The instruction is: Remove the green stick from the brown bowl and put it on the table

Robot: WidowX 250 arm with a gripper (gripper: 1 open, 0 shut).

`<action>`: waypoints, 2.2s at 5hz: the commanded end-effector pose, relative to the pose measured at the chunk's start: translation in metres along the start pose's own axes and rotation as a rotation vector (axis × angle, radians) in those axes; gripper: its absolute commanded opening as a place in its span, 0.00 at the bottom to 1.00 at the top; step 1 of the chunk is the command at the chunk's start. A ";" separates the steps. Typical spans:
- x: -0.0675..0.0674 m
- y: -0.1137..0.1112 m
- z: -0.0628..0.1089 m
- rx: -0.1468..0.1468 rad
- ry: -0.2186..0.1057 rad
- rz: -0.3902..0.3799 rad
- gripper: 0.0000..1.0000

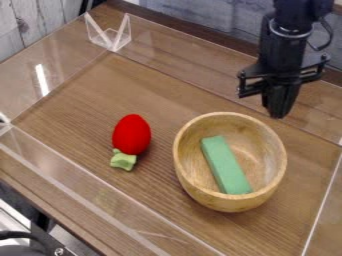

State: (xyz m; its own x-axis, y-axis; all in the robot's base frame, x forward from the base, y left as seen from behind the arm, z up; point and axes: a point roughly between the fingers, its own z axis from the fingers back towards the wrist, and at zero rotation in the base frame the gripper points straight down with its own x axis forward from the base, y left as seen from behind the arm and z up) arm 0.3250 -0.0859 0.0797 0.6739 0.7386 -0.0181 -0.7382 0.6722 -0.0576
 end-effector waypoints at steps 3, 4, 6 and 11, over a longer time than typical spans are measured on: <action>0.042 -0.032 -0.006 -0.075 -0.043 -0.049 0.00; 0.042 -0.037 0.004 -0.082 -0.055 -0.036 0.00; 0.037 -0.036 0.000 -0.094 -0.077 0.021 0.00; 0.048 -0.034 0.020 -0.146 -0.103 0.052 0.00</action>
State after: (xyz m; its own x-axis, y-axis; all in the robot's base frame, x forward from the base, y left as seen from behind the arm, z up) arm 0.3698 -0.0721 0.0623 0.6326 0.7741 0.0248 -0.7680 0.6311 -0.1091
